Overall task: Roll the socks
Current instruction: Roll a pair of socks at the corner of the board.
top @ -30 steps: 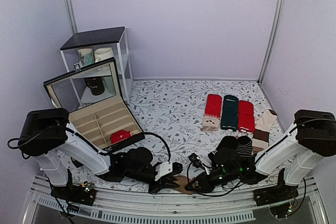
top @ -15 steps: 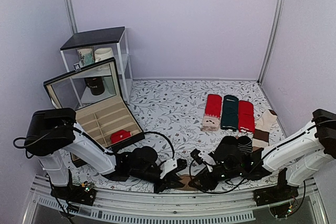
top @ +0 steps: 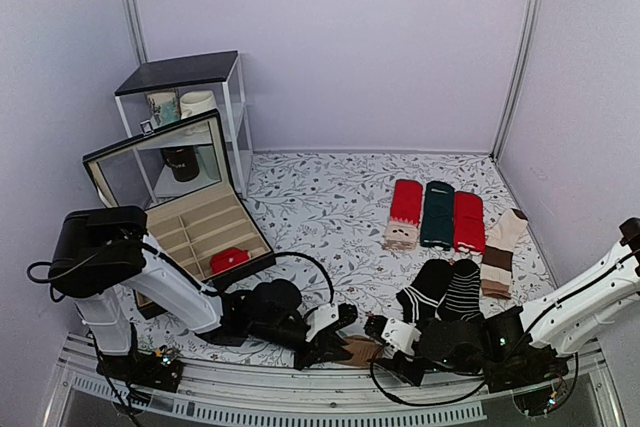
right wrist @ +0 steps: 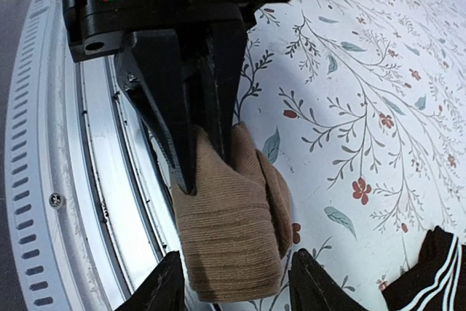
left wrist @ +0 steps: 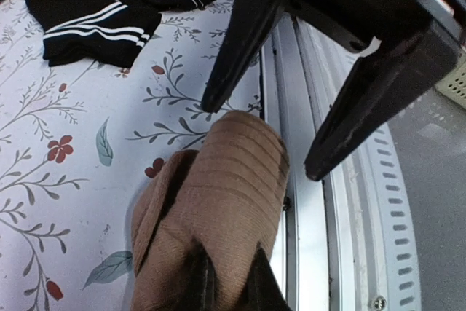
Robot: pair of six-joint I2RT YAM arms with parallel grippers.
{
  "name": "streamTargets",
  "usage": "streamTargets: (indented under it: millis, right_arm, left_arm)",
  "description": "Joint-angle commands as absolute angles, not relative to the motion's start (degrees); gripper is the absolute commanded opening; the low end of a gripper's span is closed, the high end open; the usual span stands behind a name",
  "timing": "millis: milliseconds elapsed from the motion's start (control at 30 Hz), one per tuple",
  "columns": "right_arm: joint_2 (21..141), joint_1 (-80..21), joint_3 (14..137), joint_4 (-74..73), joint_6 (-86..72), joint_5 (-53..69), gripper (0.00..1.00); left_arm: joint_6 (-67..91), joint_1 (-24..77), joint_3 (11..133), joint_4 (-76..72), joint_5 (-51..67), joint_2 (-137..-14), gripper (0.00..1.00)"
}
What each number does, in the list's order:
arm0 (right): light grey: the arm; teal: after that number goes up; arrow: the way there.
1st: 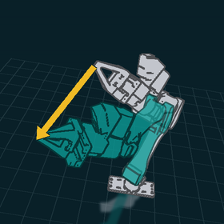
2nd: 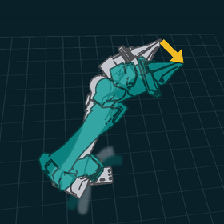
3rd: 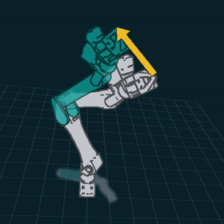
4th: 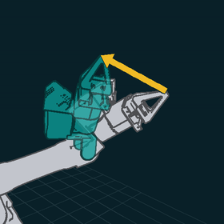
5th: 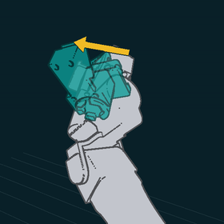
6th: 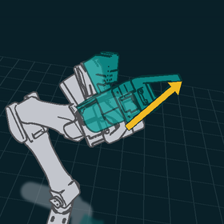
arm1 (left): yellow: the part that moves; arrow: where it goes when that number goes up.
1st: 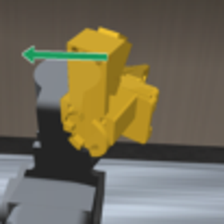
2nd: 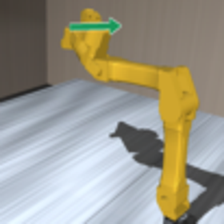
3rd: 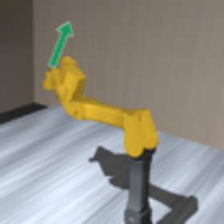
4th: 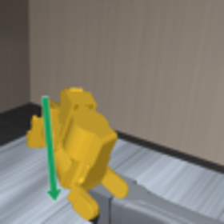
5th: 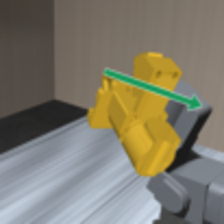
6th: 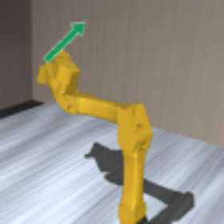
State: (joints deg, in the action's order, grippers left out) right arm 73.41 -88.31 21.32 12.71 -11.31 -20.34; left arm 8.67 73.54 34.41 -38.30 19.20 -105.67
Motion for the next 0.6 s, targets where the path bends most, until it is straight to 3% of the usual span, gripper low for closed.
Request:
streamTargets:
  millis: [0,567]
  right_arm:
    - [75.0,-91.1,24.6,10.0,-6.9,-28.9,0.50]
    - [80.4,-91.7,26.6,9.5,-7.6,-21.4,0.49]
  left_arm:
    - [9.2,74.2,31.9,-22.7,21.5,-109.6,0.00]
    - [8.7,73.6,32.0,-22.6,22.1,-110.7,0.00]
